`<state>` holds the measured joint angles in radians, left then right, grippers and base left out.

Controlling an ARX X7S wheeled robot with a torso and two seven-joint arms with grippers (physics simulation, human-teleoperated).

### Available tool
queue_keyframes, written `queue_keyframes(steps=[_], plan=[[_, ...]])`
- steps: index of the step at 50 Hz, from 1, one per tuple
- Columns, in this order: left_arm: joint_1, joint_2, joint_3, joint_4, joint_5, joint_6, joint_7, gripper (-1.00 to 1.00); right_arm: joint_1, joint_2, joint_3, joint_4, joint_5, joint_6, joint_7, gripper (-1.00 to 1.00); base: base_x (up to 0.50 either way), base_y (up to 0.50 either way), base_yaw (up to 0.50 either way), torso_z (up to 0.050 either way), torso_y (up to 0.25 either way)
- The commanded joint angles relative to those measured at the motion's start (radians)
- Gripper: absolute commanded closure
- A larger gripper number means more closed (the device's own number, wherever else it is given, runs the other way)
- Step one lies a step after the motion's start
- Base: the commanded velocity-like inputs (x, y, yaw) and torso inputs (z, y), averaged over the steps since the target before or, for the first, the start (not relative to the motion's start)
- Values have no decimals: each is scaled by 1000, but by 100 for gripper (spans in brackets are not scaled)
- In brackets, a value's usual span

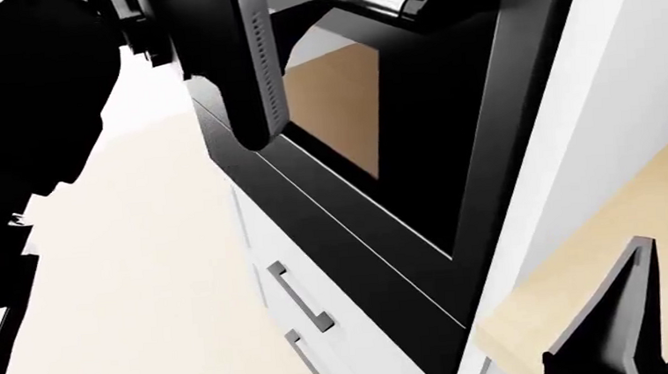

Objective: Open the oven door

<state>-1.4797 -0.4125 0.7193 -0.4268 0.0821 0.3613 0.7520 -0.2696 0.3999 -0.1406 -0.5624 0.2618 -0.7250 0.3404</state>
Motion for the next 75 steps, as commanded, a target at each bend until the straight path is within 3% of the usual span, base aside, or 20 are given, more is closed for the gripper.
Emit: queue_keyframes(steps=[1,35,52,75], plan=[[61,-40,-54,130,6,-53,-90,100,1,1,-1,1,-1,-1,1,-100,0,0,0,0,0],[206,-143,-121,450,25,-199,-188,100,0,2,-3,1,0,-5,8,-100,1,-1,-1,0,2],[250,-152,-154,468,30,-153,-263,100,1,4,-3,-4,2,-1,13,-100,0,-2,-1,0,2],[374,-204,-212,623,41,-237,-351,100,-1,5,-3,-3,2,-6,16,-100,0,-2,-1,0,4]])
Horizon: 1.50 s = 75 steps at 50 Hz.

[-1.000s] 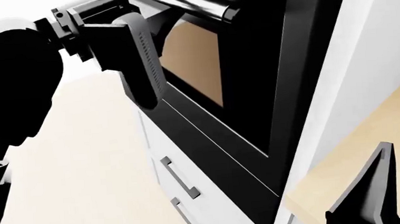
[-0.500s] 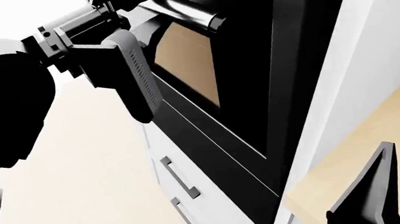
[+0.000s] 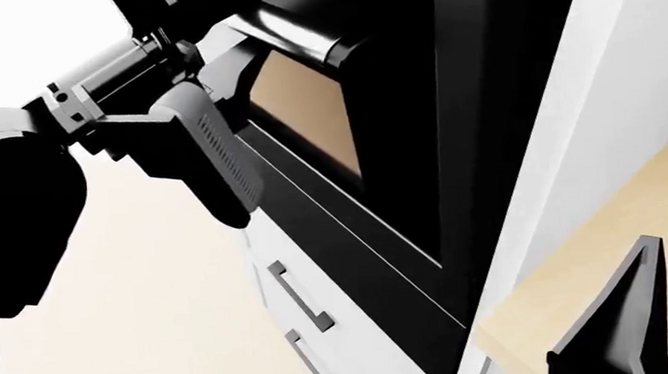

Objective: Open the oven door

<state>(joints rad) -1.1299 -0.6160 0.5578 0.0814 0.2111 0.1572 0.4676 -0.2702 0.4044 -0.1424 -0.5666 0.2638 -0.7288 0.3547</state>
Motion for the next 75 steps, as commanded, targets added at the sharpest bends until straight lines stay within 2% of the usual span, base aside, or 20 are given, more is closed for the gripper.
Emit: queue_keyframes(steps=[1,9,25,38,75], plan=[[27,-2,-52,119,-88,-37,-68,100,-1,1,-1,1,0,-2,2,-100,0,0,0,0,0],[62,-13,-70,162,-82,-62,-96,100,-2,1,0,0,1,-3,4,-100,0,-2,-1,2,4],[171,1,-137,209,-52,-36,-253,100,-2,1,-2,1,1,-7,5,-100,0,0,0,1,4],[223,-25,-161,270,-53,-84,-268,100,1,3,-4,-1,3,-3,8,-100,0,0,0,1,5],[396,-72,-244,380,-30,-105,-380,100,0,5,-1,-5,9,-11,15,-100,0,0,0,1,5]])
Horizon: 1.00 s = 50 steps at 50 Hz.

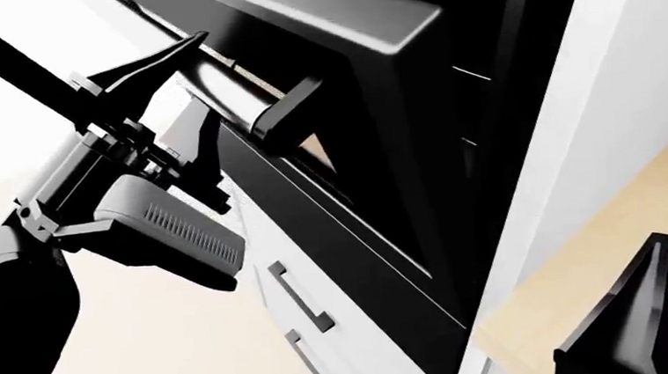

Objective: Open the oven door

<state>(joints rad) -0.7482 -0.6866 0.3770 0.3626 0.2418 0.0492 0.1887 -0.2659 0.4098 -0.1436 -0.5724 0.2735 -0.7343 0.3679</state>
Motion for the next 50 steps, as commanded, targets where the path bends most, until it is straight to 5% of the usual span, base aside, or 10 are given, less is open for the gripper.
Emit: queue_keyframes(steps=[1,50], plan=[[16,-1,-62,98,-60,3,-101,100,-3,0,0,0,-1,-5,2,-100,0,0,0,0,11],[132,-41,-98,151,-71,-13,-133,100,-3,4,-2,-1,-6,-8,5,-100,0,0,0,1,4]])
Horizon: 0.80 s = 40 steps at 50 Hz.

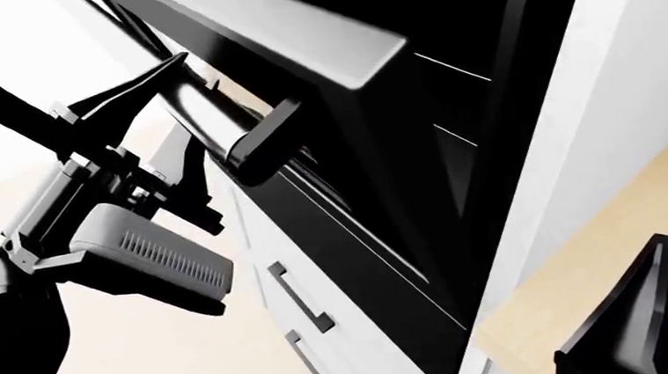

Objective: Open the oven door

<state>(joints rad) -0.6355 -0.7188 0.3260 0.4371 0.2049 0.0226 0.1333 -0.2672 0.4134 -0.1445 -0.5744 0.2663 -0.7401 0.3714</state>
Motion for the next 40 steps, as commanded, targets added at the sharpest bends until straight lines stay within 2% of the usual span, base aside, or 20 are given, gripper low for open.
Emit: queue_keyframes(steps=[1,12,23,40], plan=[[24,-11,-50,78,-33,13,-81,100,-2,0,-2,2,1,-3,1,-100,0,0,0,0,0],[56,-25,-68,99,-32,8,-93,100,2,-1,-5,5,-1,-3,1,-100,0,0,0,1,4],[182,-71,-137,155,-31,9,-140,100,0,-1,-7,5,-1,-5,1,-100,0,0,0,1,4],[281,-100,-192,208,-20,0,-172,100,2,2,-8,4,1,-4,3,-100,0,0,0,1,4]])
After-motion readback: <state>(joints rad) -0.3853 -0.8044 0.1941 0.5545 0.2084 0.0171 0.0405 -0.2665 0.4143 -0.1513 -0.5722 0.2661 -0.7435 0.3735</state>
